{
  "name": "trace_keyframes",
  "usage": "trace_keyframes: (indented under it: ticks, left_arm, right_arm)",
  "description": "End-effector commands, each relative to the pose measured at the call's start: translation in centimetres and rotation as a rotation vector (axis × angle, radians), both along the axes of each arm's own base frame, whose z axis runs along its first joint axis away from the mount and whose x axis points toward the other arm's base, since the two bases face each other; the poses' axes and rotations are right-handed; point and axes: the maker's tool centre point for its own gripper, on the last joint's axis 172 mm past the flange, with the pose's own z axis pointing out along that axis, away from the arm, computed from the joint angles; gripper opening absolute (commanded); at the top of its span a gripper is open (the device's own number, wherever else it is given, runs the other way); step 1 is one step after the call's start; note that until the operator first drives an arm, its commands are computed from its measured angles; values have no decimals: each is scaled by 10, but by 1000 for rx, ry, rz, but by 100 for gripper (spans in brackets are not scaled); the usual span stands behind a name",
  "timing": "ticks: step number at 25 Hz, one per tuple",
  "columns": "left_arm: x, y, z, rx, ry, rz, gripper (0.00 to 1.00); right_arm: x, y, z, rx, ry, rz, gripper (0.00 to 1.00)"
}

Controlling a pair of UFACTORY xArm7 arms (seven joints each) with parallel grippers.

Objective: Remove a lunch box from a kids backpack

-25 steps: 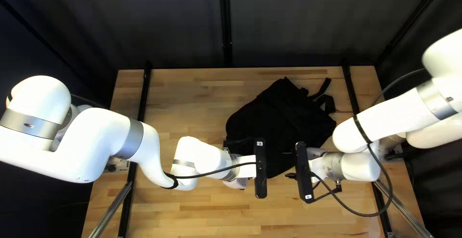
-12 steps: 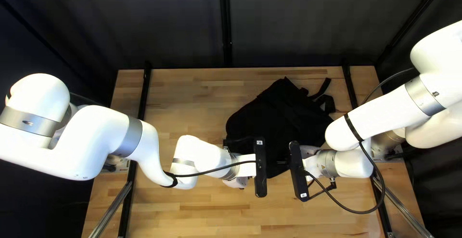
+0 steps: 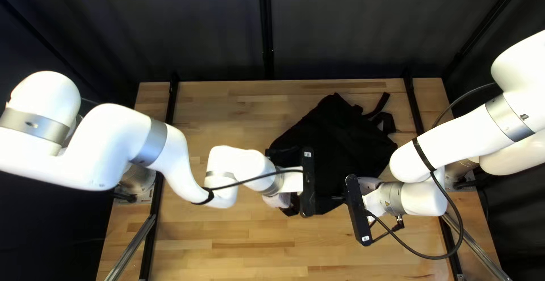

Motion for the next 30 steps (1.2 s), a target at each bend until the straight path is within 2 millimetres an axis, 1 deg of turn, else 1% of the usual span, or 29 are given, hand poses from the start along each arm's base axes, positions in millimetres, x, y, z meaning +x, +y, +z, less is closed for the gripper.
trace_keyframes:
  ticks: [1, 14, 21, 26, 30]
  left_arm:
    - [-12, 12, -1, -3, 17, -5, 0]
    - [-42, 42, -10, -23, 57, 13, 0]
    - [-56, 68, -2, -19, 94, 7, 0]
    - [-65, 86, -6, -24, 112, 7, 0]
    - [-69, 95, -7, -30, 121, 5, 0]
  right_arm:
    - [-2, 1, 6, -2, 4, 8, 0]
    - [-7, 9, 10, -5, 16, 17, 0]
    - [-14, 13, 14, -8, 22, 19, 0]
    - [-14, 14, 15, -8, 29, 21, 0]
    - [-22, 14, 17, -10, 35, 20, 0]
